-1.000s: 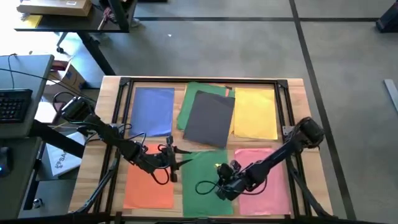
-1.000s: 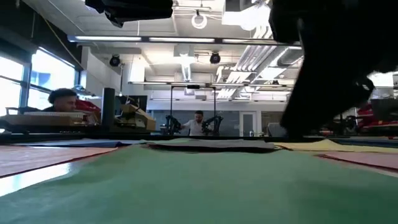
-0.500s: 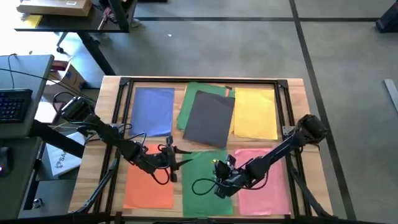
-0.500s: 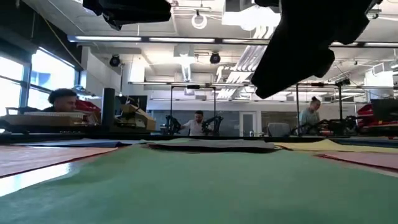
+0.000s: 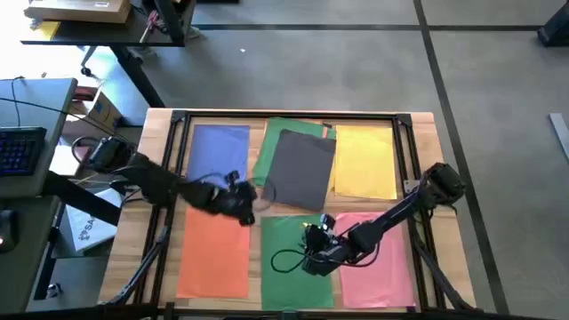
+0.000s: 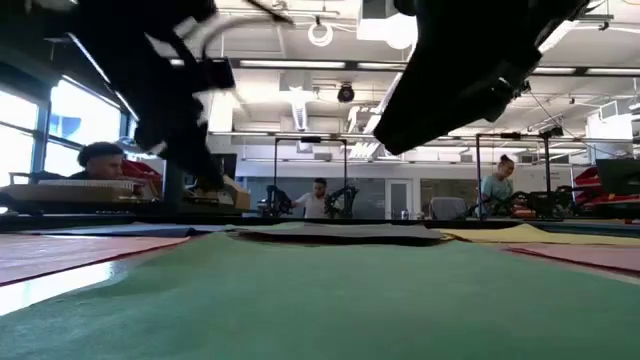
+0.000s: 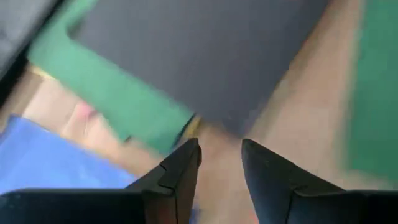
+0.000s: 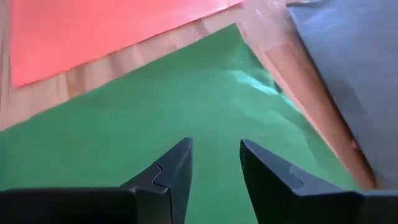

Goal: Organize paper
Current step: Stack the green paper under the black paper on the bottom green paper

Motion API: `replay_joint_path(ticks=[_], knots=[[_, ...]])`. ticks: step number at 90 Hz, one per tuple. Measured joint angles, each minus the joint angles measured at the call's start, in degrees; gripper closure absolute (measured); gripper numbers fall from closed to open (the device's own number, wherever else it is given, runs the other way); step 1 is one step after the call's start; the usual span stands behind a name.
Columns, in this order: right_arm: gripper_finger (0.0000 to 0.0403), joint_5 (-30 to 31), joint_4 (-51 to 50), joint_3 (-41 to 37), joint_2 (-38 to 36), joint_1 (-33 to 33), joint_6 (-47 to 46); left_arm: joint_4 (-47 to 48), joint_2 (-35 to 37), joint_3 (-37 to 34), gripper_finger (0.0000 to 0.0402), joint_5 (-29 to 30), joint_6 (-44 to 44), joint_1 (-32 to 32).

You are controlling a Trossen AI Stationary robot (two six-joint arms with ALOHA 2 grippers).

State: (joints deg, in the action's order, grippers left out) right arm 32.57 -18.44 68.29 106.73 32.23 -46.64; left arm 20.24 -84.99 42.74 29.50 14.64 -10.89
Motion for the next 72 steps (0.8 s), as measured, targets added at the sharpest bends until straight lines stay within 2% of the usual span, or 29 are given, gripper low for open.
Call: replay_joint_path(ticks=[15,26,52,64,72], knots=[[0.0282,1.37,0.19,0.00,0.26,0.06,-1.15,-0.79,-0.73,0.00,0.0290,-7.77,-25.41,8.36],[0.0282,1.39,0.15,0.00,0.40,0.21,-1.30,-1.58,-2.67,-0.02,0.0290,-11.19,-36.78,10.30],[0.0282,1.45,0.29,0.00,0.40,0.43,-1.06,-9.44,-9.35,-0.02,0.0290,-4.10,-42.83,10.05],[0.0282,1.44,0.30,0.00,0.40,0.54,-1.18,-10.22,-11.90,0.05,0.0290,-2.65,-42.51,9.97],[0.0282,1.44,0.30,0.00,0.40,0.54,-1.28,-10.63,-12.94,0.16,0.0290,0.78,-39.18,9.75]])
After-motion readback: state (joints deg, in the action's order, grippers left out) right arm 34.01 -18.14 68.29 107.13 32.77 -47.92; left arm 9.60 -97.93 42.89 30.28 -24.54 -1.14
